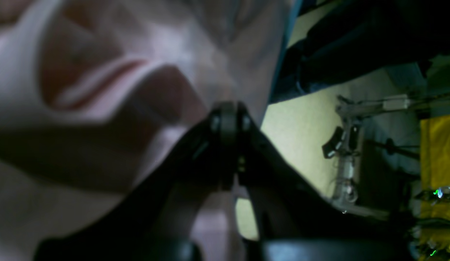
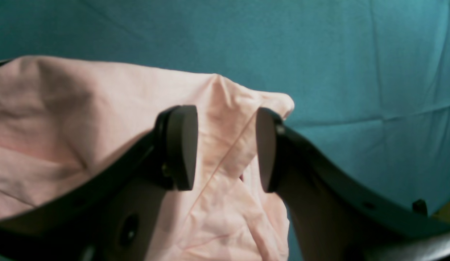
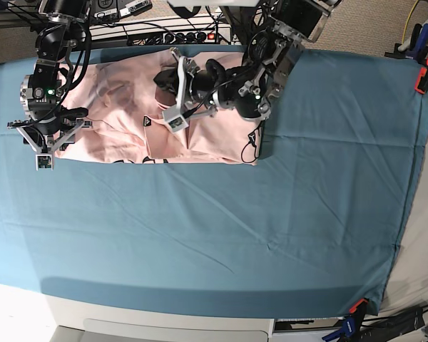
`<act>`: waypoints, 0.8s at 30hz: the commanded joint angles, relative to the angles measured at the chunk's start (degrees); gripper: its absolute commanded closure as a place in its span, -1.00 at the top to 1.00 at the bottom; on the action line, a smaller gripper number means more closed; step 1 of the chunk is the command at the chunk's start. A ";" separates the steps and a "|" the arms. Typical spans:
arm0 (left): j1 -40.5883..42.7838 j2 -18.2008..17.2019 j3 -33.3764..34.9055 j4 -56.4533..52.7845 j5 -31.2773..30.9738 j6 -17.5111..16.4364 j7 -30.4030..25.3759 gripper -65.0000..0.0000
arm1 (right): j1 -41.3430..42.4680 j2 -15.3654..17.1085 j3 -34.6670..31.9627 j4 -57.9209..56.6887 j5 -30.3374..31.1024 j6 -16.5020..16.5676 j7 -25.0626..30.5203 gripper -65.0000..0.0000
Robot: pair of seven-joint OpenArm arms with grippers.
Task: Fold the T-shirt properly
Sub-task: 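Press and smooth the folded end with the left gripper onto the stack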
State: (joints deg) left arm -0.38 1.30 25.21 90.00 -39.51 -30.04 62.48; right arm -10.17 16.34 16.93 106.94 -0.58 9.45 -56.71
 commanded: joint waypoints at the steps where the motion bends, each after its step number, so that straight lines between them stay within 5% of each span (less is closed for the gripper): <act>1: -1.40 0.90 0.11 0.92 -1.14 -0.68 -0.94 -1.00 | 0.52 0.96 0.37 0.94 -0.26 -0.28 1.57 -0.18; 9: -6.60 0.74 0.11 0.92 2.82 -1.31 -1.42 -1.00 | 0.50 0.96 0.37 0.94 -0.26 -0.28 1.55 -0.18; 21: -7.41 0.79 0.11 -0.37 13.81 -1.40 -15.06 -1.00 | 0.50 0.96 0.37 0.94 2.29 -0.24 1.64 -0.18; 24: -7.43 0.94 0.11 -1.27 17.59 2.69 -18.21 -1.00 | 0.50 0.96 0.37 0.94 2.29 -0.22 1.70 -0.18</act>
State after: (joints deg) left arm -6.70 1.48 25.39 87.99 -21.30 -26.85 45.50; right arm -10.17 16.34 16.93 106.94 1.78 9.45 -56.66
